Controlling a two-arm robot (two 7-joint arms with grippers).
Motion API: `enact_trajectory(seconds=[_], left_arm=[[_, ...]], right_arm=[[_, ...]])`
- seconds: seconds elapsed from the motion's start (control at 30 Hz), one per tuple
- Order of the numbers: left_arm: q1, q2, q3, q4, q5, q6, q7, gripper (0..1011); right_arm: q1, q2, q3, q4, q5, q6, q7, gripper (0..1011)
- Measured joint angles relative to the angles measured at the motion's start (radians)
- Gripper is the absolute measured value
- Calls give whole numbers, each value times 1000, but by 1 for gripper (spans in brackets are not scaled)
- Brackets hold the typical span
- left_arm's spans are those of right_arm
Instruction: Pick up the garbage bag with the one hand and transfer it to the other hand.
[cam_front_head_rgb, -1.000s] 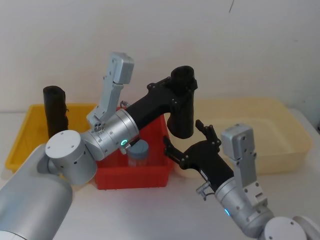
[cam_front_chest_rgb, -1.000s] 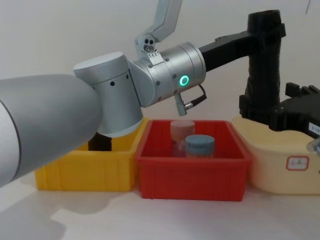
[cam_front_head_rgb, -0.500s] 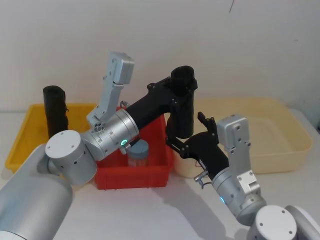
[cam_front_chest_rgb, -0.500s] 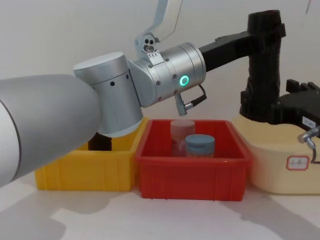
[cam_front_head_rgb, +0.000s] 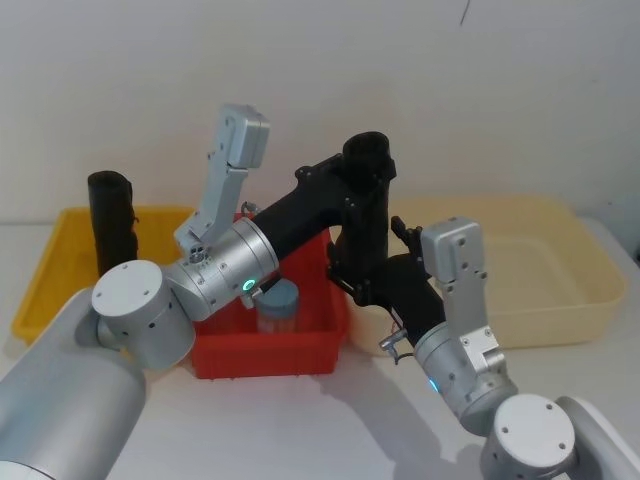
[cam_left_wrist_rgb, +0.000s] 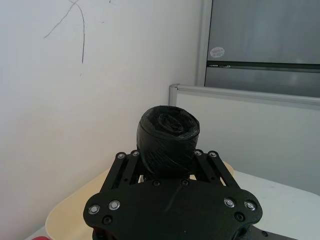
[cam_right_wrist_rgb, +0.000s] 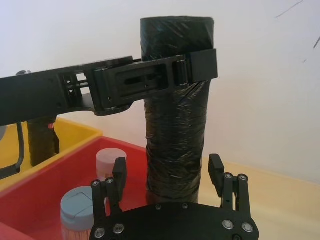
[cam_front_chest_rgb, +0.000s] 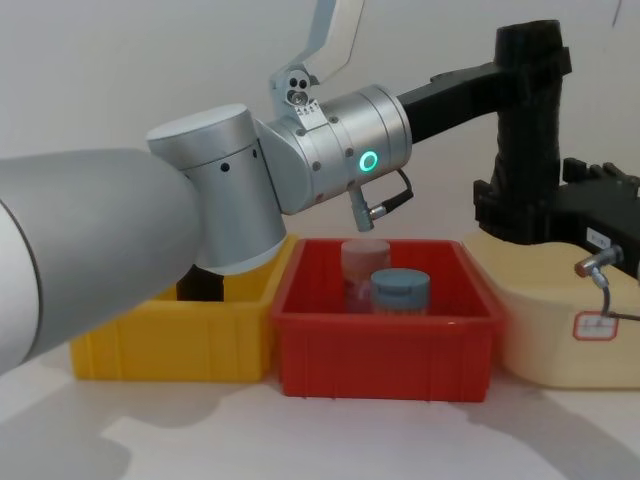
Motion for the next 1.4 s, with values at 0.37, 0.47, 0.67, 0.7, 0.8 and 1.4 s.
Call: enact_trajectory(seconds=[0.37,0.47,0.67,0.7,0.8,1.4], left_arm=[[0,0,0,0,0,0,0,389],[0,0,0,0,0,0,0,389],[0,0,0,0,0,0,0,389],[0,0,0,0,0,0,0,389],[0,0,0,0,0,0,0,389],[0,0,0,0,0,0,-1,717]], right_arm=[[34,-20,-2,23,-13,61,6,886],[42,-26,-1,29,-16,76,6,764],[53,-33,0,36,-21,97,6,613],[54,-34,0,37,-21,99,6,576],[58,-37,1,39,-23,107,6,538],[67,-43,2,45,-27,125,6,536]])
